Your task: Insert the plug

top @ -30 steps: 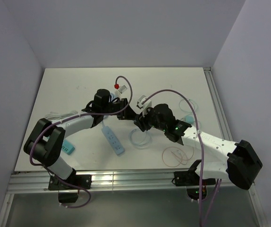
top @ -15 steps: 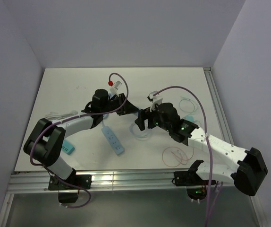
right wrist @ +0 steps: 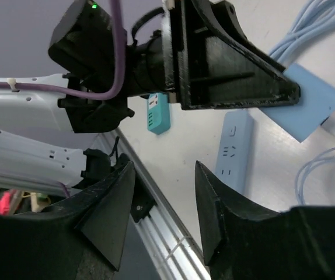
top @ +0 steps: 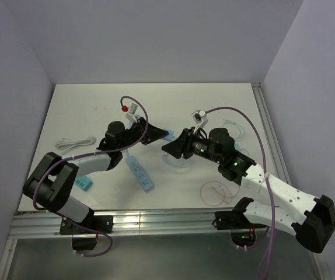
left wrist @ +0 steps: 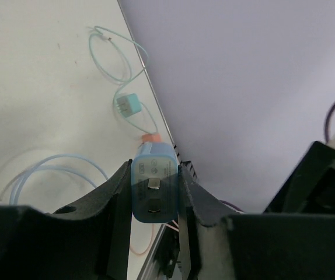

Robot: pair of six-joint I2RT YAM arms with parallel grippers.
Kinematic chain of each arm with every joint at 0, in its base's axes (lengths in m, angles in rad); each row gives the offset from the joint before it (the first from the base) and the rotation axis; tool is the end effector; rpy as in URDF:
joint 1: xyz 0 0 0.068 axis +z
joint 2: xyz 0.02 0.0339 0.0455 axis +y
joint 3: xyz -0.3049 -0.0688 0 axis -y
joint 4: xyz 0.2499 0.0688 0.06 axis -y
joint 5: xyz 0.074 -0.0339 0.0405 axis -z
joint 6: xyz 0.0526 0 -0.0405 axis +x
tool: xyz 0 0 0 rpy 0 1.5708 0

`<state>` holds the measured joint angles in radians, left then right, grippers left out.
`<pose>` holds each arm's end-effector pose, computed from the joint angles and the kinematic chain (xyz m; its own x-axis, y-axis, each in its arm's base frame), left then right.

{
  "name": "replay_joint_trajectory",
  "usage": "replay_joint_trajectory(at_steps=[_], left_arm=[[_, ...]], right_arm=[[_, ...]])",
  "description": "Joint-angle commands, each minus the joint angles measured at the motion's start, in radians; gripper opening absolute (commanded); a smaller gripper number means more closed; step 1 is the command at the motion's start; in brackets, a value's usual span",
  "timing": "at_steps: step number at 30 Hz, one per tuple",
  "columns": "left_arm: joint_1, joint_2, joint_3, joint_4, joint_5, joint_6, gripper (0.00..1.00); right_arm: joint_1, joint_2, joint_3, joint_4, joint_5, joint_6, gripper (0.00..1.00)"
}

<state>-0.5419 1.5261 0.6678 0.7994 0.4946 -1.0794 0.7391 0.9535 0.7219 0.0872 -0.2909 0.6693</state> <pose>0.2743 -0.1943 0.2611 -0.7820 -0.4350 -0.4464 0.3613 0.2673 -0.8933 0.1551 0.1618 0.3453 -0.6139 0.2446 -0.7505 -0.6046 0.4655 0.6463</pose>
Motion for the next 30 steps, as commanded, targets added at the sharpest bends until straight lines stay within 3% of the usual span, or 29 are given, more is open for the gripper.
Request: replay_joint_trajectory(at_steps=[1,8,15,21,30], left_arm=[[0.002,-0.040,-0.028,0.204,0.015,-0.106,0.00],[0.002,-0.104,-0.056,0.236,0.029,-0.177,0.00],[0.000,-0.201,-0.042,0.155,0.041,-0.155,0.00],[0.000,-0.228,-0.046,0.112,0.041,-0.143,0.00],[0.000,-0.215,-0.059,0.173,0.073,-0.180,0.00]], right_arm=[[-0.015,0.024,-0.047,0.140,-0.091,0.105,0.49],[-0.075,0.021,-0.128,0.267,-0.169,0.191,0.49],[-0.129,0.048,-0.187,0.439,-0.237,0.285,0.63],[-0.130,0.059,-0.197,0.548,-0.228,0.320,0.63],[-0.141,0.074,-0.180,0.582,-0.203,0.329,0.62]])
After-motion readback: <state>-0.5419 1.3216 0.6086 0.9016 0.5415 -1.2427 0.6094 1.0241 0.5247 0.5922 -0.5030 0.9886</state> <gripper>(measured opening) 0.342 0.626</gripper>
